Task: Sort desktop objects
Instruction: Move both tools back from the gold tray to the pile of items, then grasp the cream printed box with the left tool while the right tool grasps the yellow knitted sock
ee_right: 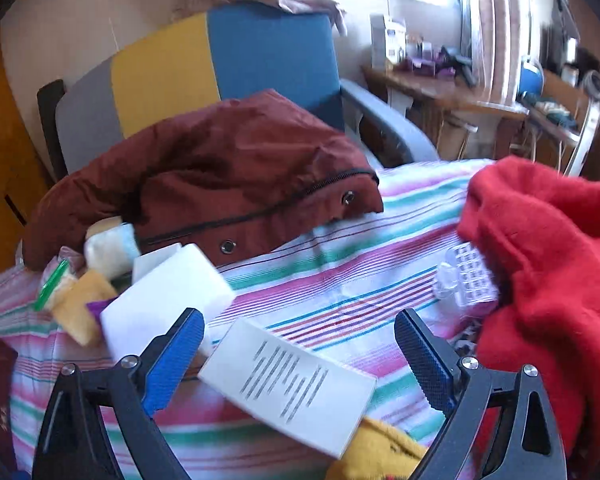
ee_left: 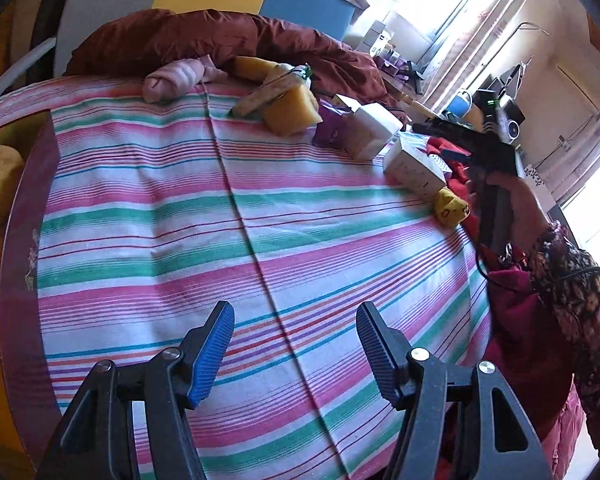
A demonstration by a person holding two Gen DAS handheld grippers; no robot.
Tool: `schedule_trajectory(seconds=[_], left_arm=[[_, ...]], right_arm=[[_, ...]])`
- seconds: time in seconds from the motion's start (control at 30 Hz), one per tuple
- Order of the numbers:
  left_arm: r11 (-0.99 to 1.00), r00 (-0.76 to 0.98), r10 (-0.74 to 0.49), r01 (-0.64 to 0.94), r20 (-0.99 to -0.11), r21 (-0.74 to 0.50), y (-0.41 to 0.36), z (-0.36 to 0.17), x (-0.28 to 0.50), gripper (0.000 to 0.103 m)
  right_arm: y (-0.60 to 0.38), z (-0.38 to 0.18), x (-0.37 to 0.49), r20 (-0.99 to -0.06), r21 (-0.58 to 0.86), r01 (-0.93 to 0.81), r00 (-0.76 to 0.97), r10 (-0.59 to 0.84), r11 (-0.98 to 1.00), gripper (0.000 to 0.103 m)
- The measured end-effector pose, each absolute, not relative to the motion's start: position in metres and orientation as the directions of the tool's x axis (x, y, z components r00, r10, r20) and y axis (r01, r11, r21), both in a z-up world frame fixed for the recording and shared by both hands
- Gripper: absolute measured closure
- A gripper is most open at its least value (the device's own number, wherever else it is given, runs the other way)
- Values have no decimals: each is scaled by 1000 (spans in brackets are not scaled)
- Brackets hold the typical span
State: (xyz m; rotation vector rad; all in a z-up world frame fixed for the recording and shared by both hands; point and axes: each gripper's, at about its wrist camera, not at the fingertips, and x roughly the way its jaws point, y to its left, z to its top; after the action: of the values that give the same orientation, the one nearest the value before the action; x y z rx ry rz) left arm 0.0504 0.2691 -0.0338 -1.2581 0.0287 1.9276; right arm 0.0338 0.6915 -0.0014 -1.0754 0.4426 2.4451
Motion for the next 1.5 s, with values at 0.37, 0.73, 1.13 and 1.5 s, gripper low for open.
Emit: schedule_trajectory(seconds=[0.37,0.73,1.13,1.5], left_arm=[[-688,-170,603,-604,-779,-401,263,-39,47,39],[-681,-171,612,-611,-772,-404,270,-35,49,39],[-599,-116,666,-672,-737,-435,368,-12,42,36],[-599,-67,608,-693,-791,-401,488,-4,27,29]], right_arm=[[625,-29,11,-844,350,-174,-484,-230,-920,8],[671,25,65,-821,47,-573,-489,295,-818,7],[694,-49,69,-959,9,-631,-226,173,-776,55],[706,-42,65,-948,-42,-645,-215,234,-763,59]])
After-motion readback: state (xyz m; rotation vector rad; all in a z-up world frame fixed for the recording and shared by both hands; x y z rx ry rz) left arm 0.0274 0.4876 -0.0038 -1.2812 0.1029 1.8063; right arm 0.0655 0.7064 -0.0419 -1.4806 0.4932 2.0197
